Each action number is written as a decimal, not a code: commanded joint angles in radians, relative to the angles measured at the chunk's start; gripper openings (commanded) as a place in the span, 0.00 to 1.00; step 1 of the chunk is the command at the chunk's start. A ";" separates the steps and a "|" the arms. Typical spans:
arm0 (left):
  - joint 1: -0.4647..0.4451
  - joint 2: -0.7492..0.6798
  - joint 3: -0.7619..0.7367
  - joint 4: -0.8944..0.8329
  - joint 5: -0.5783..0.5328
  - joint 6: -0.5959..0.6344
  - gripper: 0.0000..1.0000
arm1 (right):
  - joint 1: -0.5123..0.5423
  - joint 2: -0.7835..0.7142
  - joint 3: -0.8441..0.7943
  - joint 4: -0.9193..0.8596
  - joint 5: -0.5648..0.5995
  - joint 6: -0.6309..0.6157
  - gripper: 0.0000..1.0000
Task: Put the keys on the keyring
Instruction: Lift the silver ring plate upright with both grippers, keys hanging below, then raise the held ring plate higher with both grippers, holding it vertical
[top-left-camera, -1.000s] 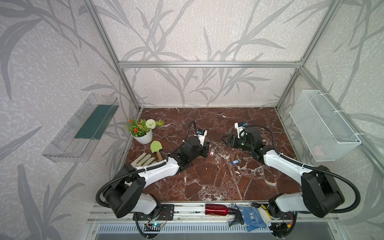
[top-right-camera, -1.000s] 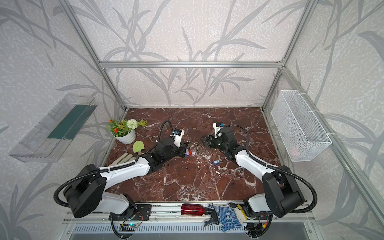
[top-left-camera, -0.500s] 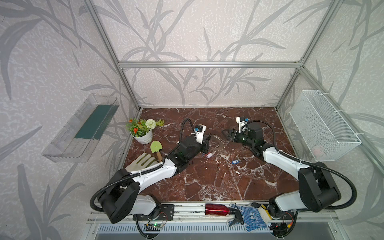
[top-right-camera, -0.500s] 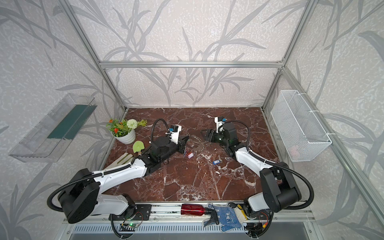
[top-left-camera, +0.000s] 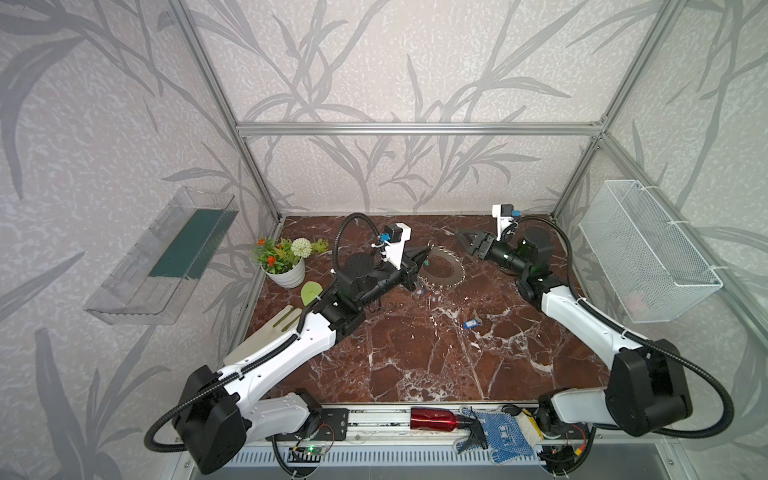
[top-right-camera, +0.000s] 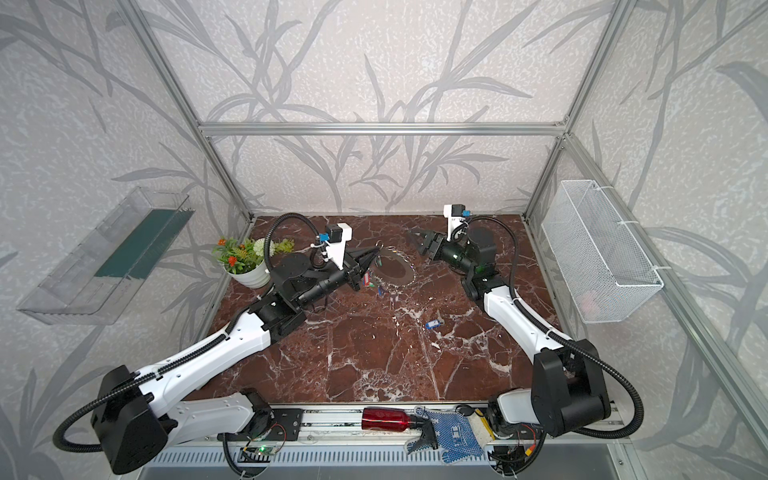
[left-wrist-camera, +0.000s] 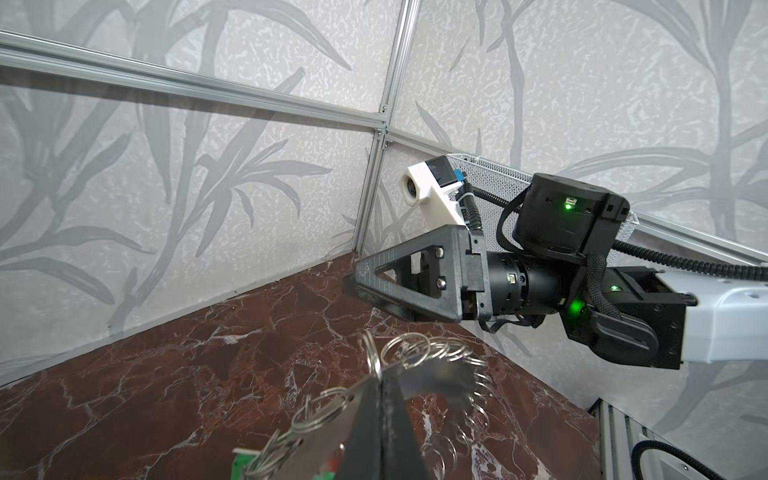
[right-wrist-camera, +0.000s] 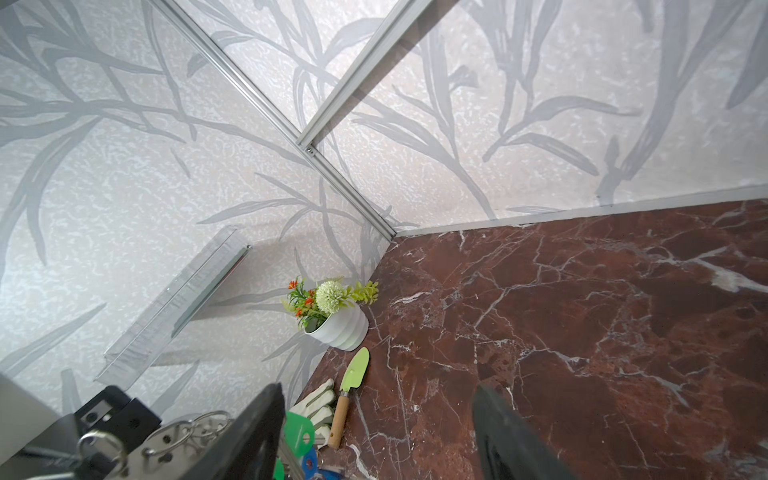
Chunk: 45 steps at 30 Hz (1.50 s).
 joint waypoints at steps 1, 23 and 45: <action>0.074 -0.001 0.069 0.070 0.173 -0.075 0.00 | 0.002 -0.040 0.033 0.033 -0.071 0.012 0.70; 0.212 0.226 0.229 0.252 0.666 -0.343 0.00 | 0.020 0.005 0.066 0.323 -0.303 0.130 0.49; 0.226 0.361 0.298 0.448 0.784 -0.503 0.00 | 0.069 0.096 0.120 0.393 -0.357 0.188 0.32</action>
